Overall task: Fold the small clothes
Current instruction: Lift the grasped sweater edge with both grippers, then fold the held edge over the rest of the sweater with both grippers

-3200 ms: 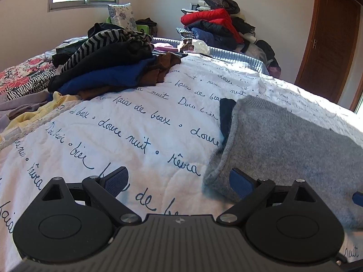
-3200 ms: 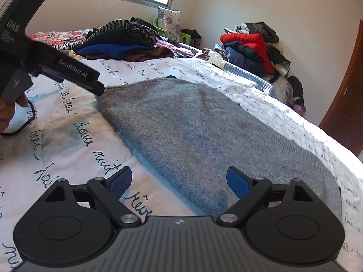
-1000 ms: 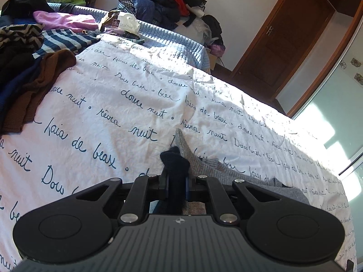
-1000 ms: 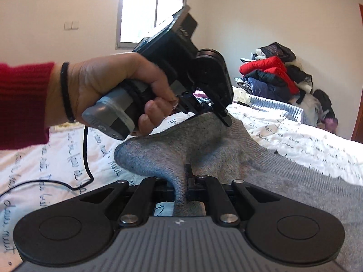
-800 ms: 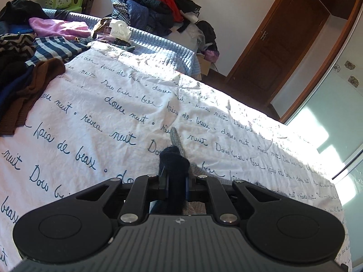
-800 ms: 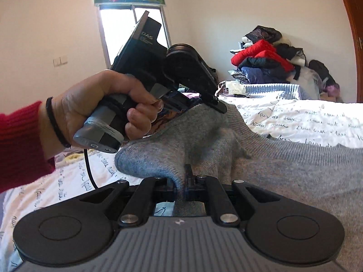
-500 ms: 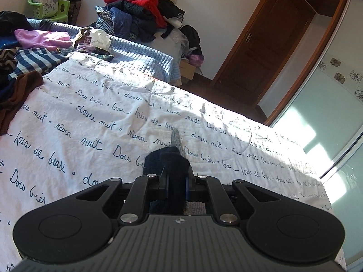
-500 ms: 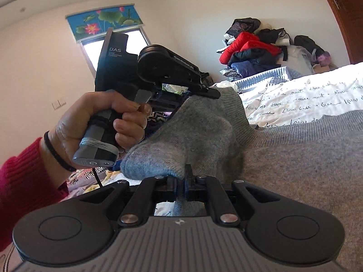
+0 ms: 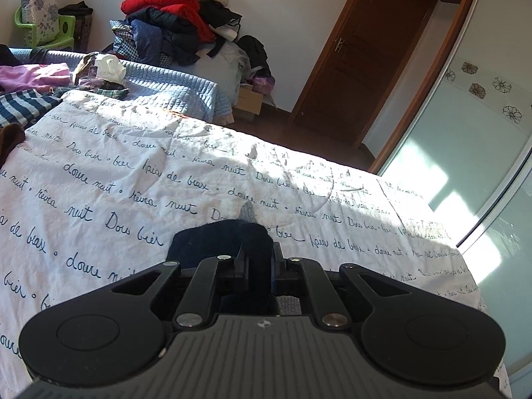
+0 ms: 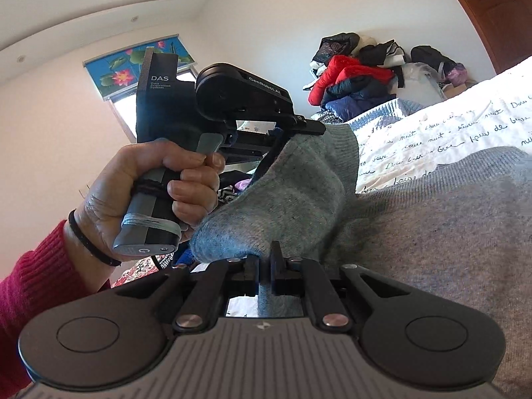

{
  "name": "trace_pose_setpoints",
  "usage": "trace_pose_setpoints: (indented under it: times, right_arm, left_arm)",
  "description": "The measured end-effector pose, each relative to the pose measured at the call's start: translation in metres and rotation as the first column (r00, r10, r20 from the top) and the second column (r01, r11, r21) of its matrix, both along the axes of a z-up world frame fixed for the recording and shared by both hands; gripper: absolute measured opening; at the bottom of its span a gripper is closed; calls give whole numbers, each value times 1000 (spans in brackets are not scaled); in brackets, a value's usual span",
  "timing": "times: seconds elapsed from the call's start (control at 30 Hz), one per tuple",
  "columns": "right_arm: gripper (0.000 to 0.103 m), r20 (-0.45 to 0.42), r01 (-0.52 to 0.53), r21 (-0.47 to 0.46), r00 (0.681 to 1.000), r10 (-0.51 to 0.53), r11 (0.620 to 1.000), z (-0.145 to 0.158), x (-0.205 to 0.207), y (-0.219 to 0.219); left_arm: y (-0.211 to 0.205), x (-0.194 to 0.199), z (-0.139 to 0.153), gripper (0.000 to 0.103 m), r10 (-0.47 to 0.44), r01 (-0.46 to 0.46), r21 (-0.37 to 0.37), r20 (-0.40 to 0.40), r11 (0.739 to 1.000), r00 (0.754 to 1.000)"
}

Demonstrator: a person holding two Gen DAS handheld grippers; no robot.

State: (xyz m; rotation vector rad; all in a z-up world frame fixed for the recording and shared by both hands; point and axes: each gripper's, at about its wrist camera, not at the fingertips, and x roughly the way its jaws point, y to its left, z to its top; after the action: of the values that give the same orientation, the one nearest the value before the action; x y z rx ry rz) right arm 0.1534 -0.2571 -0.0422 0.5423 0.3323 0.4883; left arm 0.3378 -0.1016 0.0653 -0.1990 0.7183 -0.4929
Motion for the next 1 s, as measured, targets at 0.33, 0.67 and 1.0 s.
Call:
trace_pose_setpoints:
  times: [0.33,0.67,1.0]
  right_arm:
    - [6,-65,64,76,996,-59,995,-16,-19,-41]
    - [6,-160,50,124,987,-30,991,-40,-34,-51]
    - [8,-291,40,239,956,32,970,-62,-19,-75]
  left_arm:
    - [-50,-6,-16,11,-57,58,86,-11,995,998]
    - [-51,-15,-30,68,-80,85,128,-41,988,996]
    - [-27,-131,-63,91,-334,209,453,215,867,918]
